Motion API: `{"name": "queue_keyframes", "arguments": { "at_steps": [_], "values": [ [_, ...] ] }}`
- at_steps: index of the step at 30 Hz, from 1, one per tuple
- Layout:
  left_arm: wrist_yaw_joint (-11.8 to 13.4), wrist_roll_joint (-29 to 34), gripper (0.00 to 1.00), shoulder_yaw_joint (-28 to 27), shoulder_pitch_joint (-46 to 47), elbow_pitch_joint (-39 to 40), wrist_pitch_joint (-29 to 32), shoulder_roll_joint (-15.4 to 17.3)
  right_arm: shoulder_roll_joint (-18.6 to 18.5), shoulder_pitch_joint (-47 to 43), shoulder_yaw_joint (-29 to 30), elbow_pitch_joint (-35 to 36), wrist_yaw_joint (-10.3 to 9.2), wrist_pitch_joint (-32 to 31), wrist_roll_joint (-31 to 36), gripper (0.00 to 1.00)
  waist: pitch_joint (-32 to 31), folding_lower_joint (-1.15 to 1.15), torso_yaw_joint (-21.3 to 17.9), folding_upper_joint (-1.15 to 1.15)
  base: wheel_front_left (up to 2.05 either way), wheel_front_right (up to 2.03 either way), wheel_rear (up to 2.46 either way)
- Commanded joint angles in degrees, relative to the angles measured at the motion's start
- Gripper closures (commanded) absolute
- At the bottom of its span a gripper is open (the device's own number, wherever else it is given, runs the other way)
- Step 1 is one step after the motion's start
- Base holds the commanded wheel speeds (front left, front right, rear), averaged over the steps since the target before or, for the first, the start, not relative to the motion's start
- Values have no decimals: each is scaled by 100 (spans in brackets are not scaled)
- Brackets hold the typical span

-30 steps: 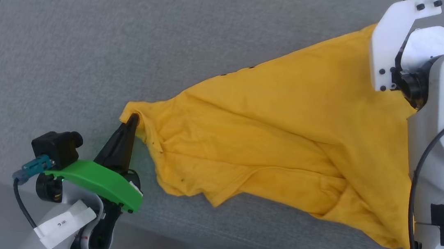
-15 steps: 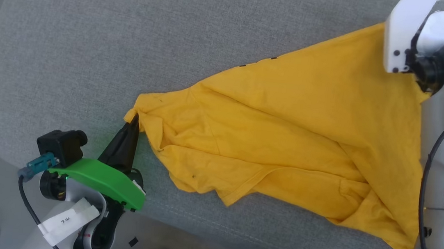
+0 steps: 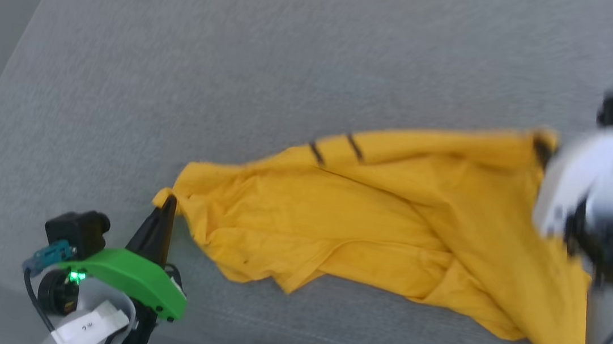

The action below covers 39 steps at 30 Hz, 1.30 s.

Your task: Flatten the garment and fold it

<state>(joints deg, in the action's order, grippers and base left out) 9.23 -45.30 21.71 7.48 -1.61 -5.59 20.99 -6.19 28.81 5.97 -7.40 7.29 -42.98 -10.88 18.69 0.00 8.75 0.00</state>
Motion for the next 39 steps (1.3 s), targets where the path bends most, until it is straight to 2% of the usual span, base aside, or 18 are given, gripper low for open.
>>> {"name": "queue_keyframes", "arguments": {
  "at_steps": [1, 6, 11, 15, 17, 20, 22, 24, 27, 30, 34, 39],
  "values": [
    [43, -43, 100, -15, -87, 15, 6, 24, -2, -461, 45, 283, 20, -83, -119, 100, -848, 0, -764, 0, 0, 0, 0],
    [138, -130, 100, -57, -340, 63, -2, 21, 106, -1959, 151, 1150, 20, -447, -545, 100, -1090, 0, -1006, 0, 0, 0, 0],
    [103, -301, 100, -78, -498, 114, 40, -13, 219, -2766, 182, 1568, 20, -767, -898, 100, -1175, 0, -1112, 0, 0, 0, 0],
    [-89, -545, 100, -143, -446, 164, 142, 3, 244, -2870, 46, 1777, 20, -1022, -1096, 100, -1169, 0, -1153, 0, 0, 0, 0],
    [-376, -749, 100, -241, -230, 248, 198, 69, 250, -2652, 7, 1845, 20, -1103, -1238, 100, -1150, 0, -1176, 0, 0, 0, 0],
    [-619, -776, 100, -353, 305, 195, 428, 372, 156, -2063, -83, 1808, 20, -1297, -1319, 100, -1024, 0, -1184, 0, 0, 0, 0],
    [-757, -1010, 100, -500, 762, 112, 580, 384, 16, -1573, -136, 1735, 20, -1342, -1305, 100, -919, 0, -1151, 0, 0, 0, 0],
    [-937, -922, 100, -479, 1467, -111, 864, 610, -115, -884, -157, 1530, 20, -1347, -1254, 100, -750, 0, -1131, 0, 0, 0, 0],
    [-1020, -711, 100, -448, 2504, -592, 1186, 826, -98, 76, -86, 1111, 20, -1411, -1153, 100, -485, 0, -1139, 0, 0, 0, 0],
    [-970, -492, 100, -452, 3652, -1217, 1478, 959, -185, 1146, -197, 615, 20, -1426, -744, 100, -204, 0, -1216, 0, 0, 0, 0],
    [-770, -26, 100, -393, 5111, -1885, 1709, 1110, -30, 2468, -148, -64, 20, -1325, -239, 100, 204, 0, -1361, 0, 0, 0, 0],
    [-638, 567, 100, -265, 6887, -2348, 1807, 1221, 232, 4117, 364, -677, 20, -757, 469, 100, 746, 0, -1532, 0, 0, 0, 0]
  ]
}}
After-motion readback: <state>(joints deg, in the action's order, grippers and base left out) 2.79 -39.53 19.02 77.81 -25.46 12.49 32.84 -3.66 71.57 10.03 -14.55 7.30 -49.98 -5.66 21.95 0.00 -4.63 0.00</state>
